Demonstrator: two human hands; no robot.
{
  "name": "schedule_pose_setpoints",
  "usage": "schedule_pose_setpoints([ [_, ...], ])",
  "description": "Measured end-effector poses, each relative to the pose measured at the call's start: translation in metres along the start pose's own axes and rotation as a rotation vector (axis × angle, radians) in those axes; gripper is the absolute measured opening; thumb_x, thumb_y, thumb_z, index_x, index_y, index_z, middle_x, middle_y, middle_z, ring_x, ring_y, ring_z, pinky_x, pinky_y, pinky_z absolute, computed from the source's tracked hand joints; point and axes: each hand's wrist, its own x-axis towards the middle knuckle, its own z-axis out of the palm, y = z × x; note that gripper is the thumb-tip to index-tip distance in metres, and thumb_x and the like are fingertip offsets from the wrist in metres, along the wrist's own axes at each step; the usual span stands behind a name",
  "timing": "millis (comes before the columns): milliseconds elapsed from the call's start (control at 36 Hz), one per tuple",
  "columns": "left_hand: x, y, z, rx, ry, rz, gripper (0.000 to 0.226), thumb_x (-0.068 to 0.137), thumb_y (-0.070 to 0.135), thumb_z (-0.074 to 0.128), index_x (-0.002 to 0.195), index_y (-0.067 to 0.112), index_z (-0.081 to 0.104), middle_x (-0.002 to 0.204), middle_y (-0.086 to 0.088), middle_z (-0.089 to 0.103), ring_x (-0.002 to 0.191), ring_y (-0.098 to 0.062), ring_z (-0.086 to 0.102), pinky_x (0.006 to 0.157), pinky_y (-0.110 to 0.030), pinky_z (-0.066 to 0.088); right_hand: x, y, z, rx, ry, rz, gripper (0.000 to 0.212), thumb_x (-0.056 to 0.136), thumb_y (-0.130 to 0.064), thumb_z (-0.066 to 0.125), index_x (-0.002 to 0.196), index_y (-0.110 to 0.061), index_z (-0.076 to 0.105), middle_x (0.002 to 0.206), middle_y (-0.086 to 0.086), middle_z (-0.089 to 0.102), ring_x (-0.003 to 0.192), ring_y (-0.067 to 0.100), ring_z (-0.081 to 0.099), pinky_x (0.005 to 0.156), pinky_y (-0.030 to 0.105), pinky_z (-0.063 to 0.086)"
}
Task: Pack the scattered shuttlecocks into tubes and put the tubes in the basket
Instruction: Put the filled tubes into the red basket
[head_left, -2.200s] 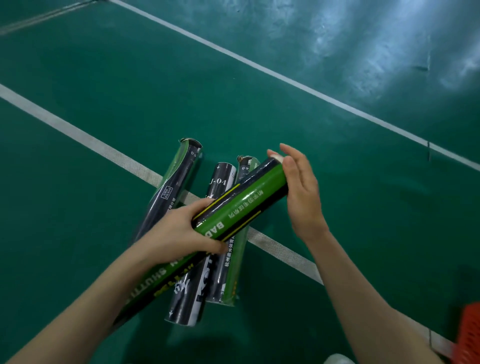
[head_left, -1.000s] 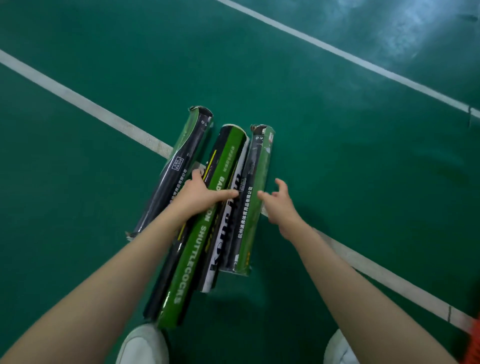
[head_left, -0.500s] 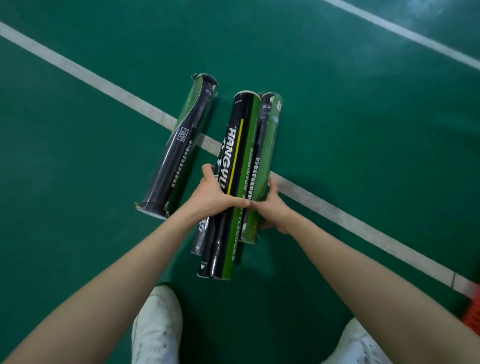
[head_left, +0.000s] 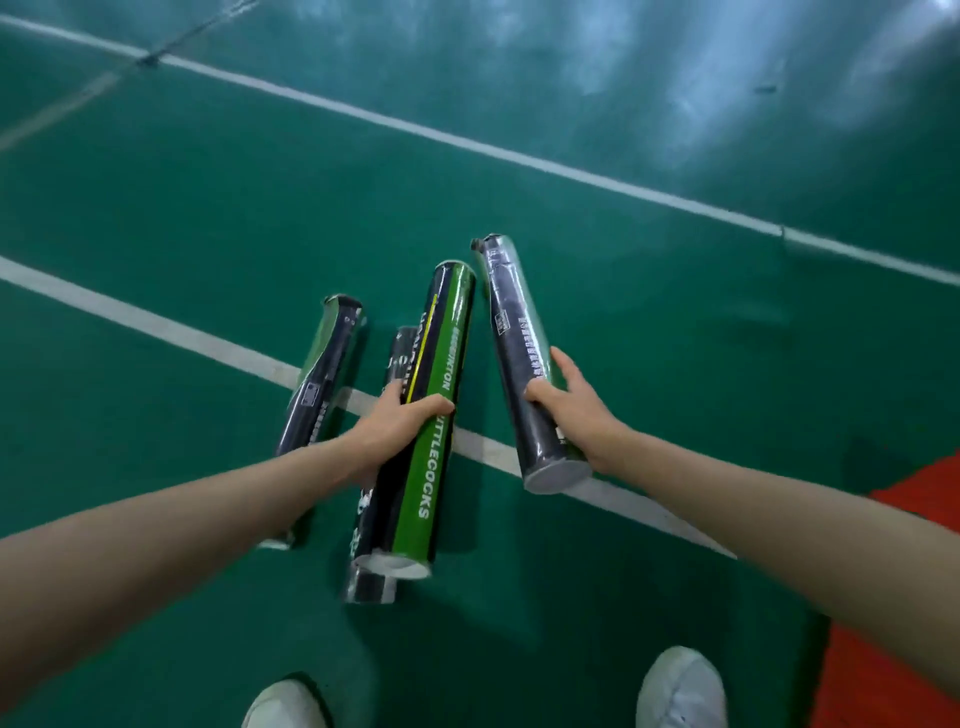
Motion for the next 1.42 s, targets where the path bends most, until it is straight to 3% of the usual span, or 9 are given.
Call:
schedule_pose_setpoints([
  [167,-0.039,0.072,0.028,0.044,-0.037,0.100,0.053,0.076,0.036,0.077,0.119,0.019,0.053,0.093,-0.012,0.072,0.072,-0.025,0.070,0.066,-0.037,0.058,-0.061,-0.032,-0.075,-0.034,0.107,-0.098,0.073,0.088,-0.027,0.058,0.148,-0.039,0.020,0.113,0.002,0.059,0.078,0.022,0.066,0.067,0.033,0.055],
  [389,-0.107,0.155,0.143,-0.002,-0.175,0.255,0.047,0.081,0.030,0.075,0.120,0.013,0.055,0.096,-0.011,0.069,0.068,-0.019,0.067,0.058,-0.029,0.055,-0.197,-0.017,-0.178,0.077,0.365,-0.183,0.066,0.088,-0.020,0.060,0.145,-0.037,0.031,0.099,-0.009,0.059,0.065,-0.002,0.057,0.047,0.007,0.041],
  [611,-0.169,0.184,0.276,-0.040,-0.369,0.288,0.050,0.080,0.029,0.075,0.122,0.012,0.054,0.094,-0.011,0.070,0.066,-0.018,0.068,0.055,-0.028,0.055,-0.315,0.047,-0.252,0.248,0.586,-0.147,0.065,0.087,-0.018,0.060,0.144,-0.038,0.036,0.113,-0.009,0.062,0.087,0.006,0.063,0.073,0.022,0.050],
  [861,-0.200,0.148,0.391,-0.027,-0.575,0.141,0.048,0.081,0.027,0.075,0.120,0.008,0.056,0.086,-0.010,0.073,0.064,-0.020,0.071,0.056,-0.030,0.056,-0.387,0.170,-0.283,0.320,0.754,0.077,0.063,0.089,-0.019,0.059,0.145,-0.034,0.034,0.105,-0.015,0.059,0.076,-0.006,0.060,0.056,0.009,0.046],
  [972,-0.203,0.129,0.418,0.035,-0.610,0.128,0.047,0.081,0.028,0.075,0.120,0.012,0.055,0.098,-0.012,0.073,0.074,-0.022,0.072,0.063,-0.032,0.059,-0.396,0.216,-0.291,0.314,0.722,0.210,0.071,0.088,-0.025,0.059,0.150,-0.030,0.024,0.131,-0.001,0.052,0.098,0.013,0.062,0.070,0.023,0.050],
  [1028,-0.202,0.122,0.429,0.059,-0.634,0.125,0.047,0.080,0.027,0.076,0.120,0.013,0.055,0.096,-0.010,0.074,0.073,-0.020,0.072,0.060,-0.031,0.058,-0.387,0.233,-0.297,0.373,0.683,0.283,0.070,0.089,-0.022,0.058,0.149,-0.026,0.023,0.116,0.001,0.057,0.087,0.022,0.067,0.059,0.027,0.053],
  [1194,-0.194,0.101,0.461,0.173,-0.650,0.117,0.051,0.078,0.032,0.077,0.120,0.017,0.051,0.100,-0.008,0.071,0.081,-0.022,0.072,0.073,-0.037,0.060,-0.334,0.276,-0.314,0.333,0.664,0.413,0.050,0.086,-0.015,0.059,0.134,-0.011,0.045,0.099,0.011,0.064,0.078,0.026,0.064,0.069,0.035,0.051],
  [1306,-0.188,0.087,0.480,0.216,-0.666,0.083,0.055,0.076,0.034,0.079,0.119,0.017,0.048,0.101,-0.009,0.071,0.085,-0.025,0.071,0.078,-0.042,0.059,-0.313,0.298,-0.319,0.011,0.670,0.589,0.078,0.086,-0.033,0.061,0.151,-0.028,0.018,0.143,0.024,0.030,0.120,0.042,0.046,0.097,0.040,0.042],
  [1417,-0.183,0.084,0.495,0.257,-0.633,0.050,0.086,0.065,0.051,0.082,0.133,0.019,0.040,0.114,-0.009,0.066,0.092,-0.025,0.069,0.080,-0.042,0.058,-0.306,0.317,-0.321,-0.011,0.596,0.674,0.086,0.090,-0.029,0.061,0.153,-0.021,0.003,0.152,0.026,0.012,0.130,0.043,0.036,0.102,0.041,0.037],
])
